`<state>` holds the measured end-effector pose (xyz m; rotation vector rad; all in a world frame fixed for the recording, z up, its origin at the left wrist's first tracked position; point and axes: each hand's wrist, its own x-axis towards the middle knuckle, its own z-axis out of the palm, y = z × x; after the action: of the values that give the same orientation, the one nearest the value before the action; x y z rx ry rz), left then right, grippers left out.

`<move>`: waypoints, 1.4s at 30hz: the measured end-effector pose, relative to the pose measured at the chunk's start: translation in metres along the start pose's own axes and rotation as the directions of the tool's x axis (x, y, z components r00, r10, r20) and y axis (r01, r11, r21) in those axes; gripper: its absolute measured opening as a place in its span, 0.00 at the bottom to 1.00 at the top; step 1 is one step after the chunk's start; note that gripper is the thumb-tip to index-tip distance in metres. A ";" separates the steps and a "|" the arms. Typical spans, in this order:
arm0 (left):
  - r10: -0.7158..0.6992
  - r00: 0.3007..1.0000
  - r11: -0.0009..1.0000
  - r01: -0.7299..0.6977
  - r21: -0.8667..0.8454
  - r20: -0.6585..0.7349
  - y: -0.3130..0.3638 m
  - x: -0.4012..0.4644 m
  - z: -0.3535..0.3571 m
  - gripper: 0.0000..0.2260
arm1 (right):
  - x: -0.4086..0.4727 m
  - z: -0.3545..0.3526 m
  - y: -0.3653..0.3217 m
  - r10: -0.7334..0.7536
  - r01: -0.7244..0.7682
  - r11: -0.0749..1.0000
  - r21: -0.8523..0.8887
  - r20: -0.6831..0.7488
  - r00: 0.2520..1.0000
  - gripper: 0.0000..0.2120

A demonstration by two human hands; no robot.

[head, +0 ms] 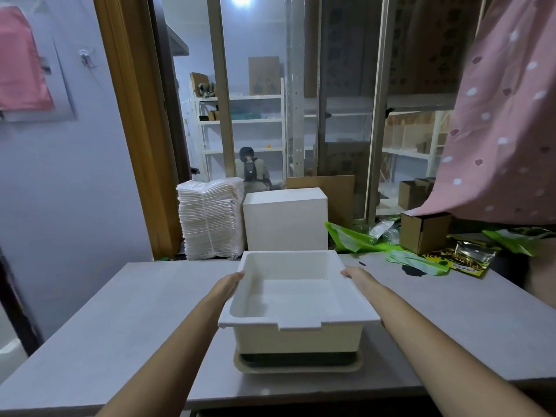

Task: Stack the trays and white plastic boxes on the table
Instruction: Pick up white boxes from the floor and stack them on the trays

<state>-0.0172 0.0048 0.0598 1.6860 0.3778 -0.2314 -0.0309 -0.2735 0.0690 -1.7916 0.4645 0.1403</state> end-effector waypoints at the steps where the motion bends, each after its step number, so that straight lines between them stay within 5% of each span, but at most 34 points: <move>1: -0.001 1.000 1.000 0.001 0.005 0.002 0.000 0.001 0.000 0.15 | 0.001 0.000 0.001 0.005 -0.005 1.000 0.004 0.006 1.000 0.20; 14: -0.005 1.000 1.000 0.004 0.007 0.028 -0.010 0.006 0.002 0.20 | 0.001 0.004 0.009 0.038 -0.038 0.999 0.025 0.002 0.999 0.21; 21: 0.005 0.998 1.000 -0.004 -0.018 0.062 -0.011 0.002 0.003 0.17 | 0.003 0.005 0.007 0.032 -0.032 0.999 0.001 0.025 0.999 0.10; 34: -0.004 0.999 0.997 0.000 0.083 0.043 -0.012 0.008 0.003 0.21 | 0.001 0.005 0.006 0.054 -0.054 0.999 -0.006 0.034 0.998 0.21; 38: -0.054 0.997 0.996 0.050 0.069 0.058 -0.010 0.008 0.000 0.17 | -0.001 0.005 0.006 0.067 -0.081 0.993 0.087 0.152 0.986 0.20; 42: -0.159 0.979 0.982 0.170 -0.083 0.123 -0.007 0.013 -0.018 0.32 | 0.003 -0.002 0.005 0.096 -0.130 0.976 0.175 0.188 0.977 0.22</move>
<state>-0.0088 0.0249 0.0512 1.5432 0.4352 -0.4267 -0.0304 -0.2772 0.0646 -1.5537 0.4365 0.3245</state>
